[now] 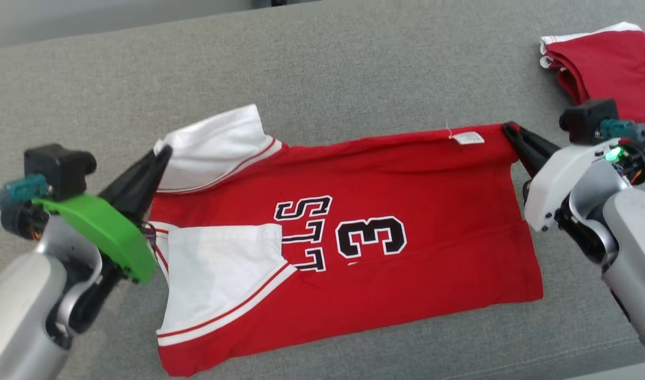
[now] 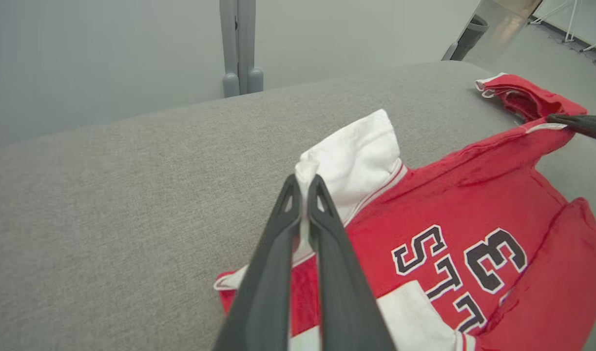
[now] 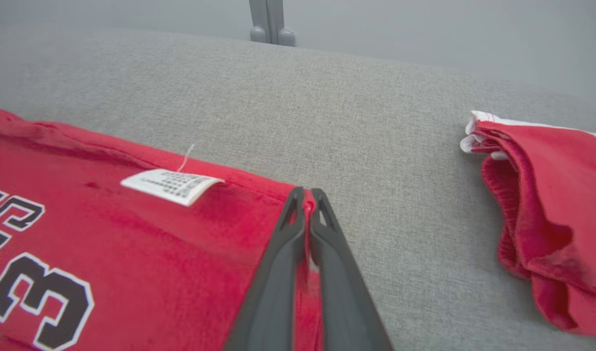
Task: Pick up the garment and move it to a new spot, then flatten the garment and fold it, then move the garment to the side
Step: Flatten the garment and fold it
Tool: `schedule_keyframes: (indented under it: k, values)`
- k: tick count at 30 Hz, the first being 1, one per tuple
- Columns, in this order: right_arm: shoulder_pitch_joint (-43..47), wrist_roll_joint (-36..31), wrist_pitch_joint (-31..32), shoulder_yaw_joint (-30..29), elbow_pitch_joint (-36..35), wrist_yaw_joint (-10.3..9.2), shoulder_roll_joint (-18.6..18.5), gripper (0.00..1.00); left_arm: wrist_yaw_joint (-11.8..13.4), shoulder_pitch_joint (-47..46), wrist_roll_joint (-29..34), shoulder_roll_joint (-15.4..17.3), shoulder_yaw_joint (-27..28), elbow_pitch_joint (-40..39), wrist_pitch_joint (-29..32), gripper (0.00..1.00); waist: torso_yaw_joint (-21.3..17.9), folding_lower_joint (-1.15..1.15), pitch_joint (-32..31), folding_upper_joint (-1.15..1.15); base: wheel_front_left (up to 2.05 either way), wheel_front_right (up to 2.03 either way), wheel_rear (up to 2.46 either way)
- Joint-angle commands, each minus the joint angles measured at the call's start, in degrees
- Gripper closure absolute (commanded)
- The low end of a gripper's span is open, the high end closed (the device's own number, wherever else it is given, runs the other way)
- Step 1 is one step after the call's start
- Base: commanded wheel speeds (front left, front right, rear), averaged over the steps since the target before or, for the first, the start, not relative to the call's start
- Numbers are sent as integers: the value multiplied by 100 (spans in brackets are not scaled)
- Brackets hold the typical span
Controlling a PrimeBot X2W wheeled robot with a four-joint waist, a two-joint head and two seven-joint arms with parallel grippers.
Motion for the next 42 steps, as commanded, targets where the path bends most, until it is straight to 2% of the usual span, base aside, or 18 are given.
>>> schedule_keyframes:
  k: [1,9,18,23,24,26,27,28,29,36,42]
  values:
    - [281,-5,-41,-80,-115,-6,-58,100,105,310,-66,64,-11,-160,-87,100,83,0,-294,0,0,0,0]
    - [1423,-274,-18,-643,-708,-6,94,100,487,1559,-209,41,-169,-668,-518,100,137,0,-592,0,0,0,0]
    - [2212,-655,34,-1159,-1066,-6,408,100,566,2298,-400,-152,-255,-626,-929,100,149,0,-717,0,0,0,0]
    - [2527,-824,34,-1322,-1161,-6,551,100,525,2522,-438,-223,-356,-485,-1011,100,153,0,-808,0,0,0,0]
    - [2587,-861,32,-1345,-1171,-6,581,94,506,2551,-462,-256,-376,-434,-1031,100,152,0,-829,0,0,0,0]
    - [2686,-937,9,-1424,-1152,-6,670,56,503,2605,-515,-308,-367,-326,-1078,100,145,0,-868,0,0,0,0]
    - [2722,-949,-22,-1452,-1151,-6,725,1,510,2619,-502,-319,-354,-265,-1121,88,140,0,-884,0,0,0,0]
    - [2765,-978,-54,-1487,-1148,-6,781,0,528,2647,-468,-324,-353,-176,-1163,35,129,0,-903,0,0,0,0]
    - [2807,-1000,-75,-1511,-1141,-6,815,0,540,2667,-428,-330,-350,-122,-1224,0,119,0,-920,0,0,0,0]
    - [3164,-1147,-322,-2047,-1188,-6,1087,0,612,2840,-466,-479,-217,67,-1604,0,83,0,-1037,0,0,0,0]
    - [3300,-1412,-533,-2553,-1263,-6,1332,0,860,2907,-199,-653,28,-44,-1858,0,87,0,-1082,0,0,0,0]
